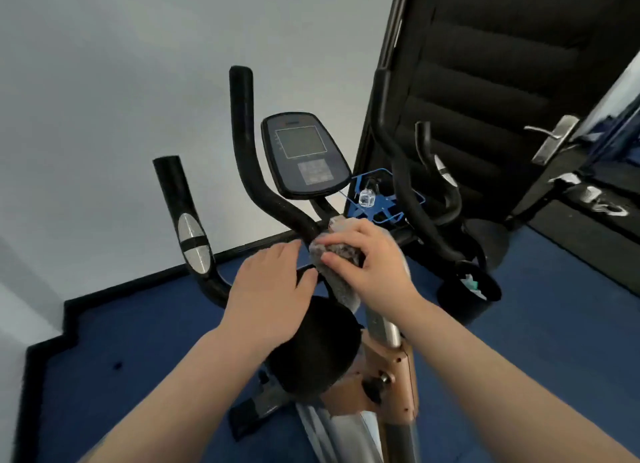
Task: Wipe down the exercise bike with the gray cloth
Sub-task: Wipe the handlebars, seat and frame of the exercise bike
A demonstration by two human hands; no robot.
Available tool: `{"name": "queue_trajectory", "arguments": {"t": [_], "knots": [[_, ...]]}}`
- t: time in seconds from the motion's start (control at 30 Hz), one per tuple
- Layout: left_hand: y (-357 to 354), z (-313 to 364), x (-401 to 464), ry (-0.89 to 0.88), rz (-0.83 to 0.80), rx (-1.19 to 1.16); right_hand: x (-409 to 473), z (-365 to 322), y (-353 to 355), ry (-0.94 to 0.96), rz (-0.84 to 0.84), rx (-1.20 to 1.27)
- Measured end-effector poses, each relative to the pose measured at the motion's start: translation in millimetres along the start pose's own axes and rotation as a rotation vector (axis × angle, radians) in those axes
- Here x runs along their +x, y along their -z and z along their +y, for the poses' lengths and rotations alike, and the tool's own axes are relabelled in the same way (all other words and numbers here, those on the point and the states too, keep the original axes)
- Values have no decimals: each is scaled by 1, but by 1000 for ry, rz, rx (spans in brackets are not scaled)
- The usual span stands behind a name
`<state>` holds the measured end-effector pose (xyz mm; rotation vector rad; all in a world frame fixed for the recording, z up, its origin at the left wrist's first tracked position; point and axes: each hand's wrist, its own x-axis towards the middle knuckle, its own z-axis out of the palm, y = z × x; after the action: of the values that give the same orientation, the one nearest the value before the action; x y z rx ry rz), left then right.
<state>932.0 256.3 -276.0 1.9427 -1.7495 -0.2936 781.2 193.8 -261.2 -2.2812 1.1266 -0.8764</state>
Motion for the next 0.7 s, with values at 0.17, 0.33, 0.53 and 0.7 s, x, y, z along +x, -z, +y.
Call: {"name": "queue_trajectory", "arguments": {"t": [0.17,0.33,0.53,0.7], "knots": [[-6,-3,-8,103,41,57,-56,32,-5,126,68,146],[-5,2,-9,152,31,73,-58,39,-19,149,188,107],[-5,3,-9,209,62,41,48,10,-31,262,132,53],[-4,4,-11,233,63,6,35,19,-19,253,89,94]]}}
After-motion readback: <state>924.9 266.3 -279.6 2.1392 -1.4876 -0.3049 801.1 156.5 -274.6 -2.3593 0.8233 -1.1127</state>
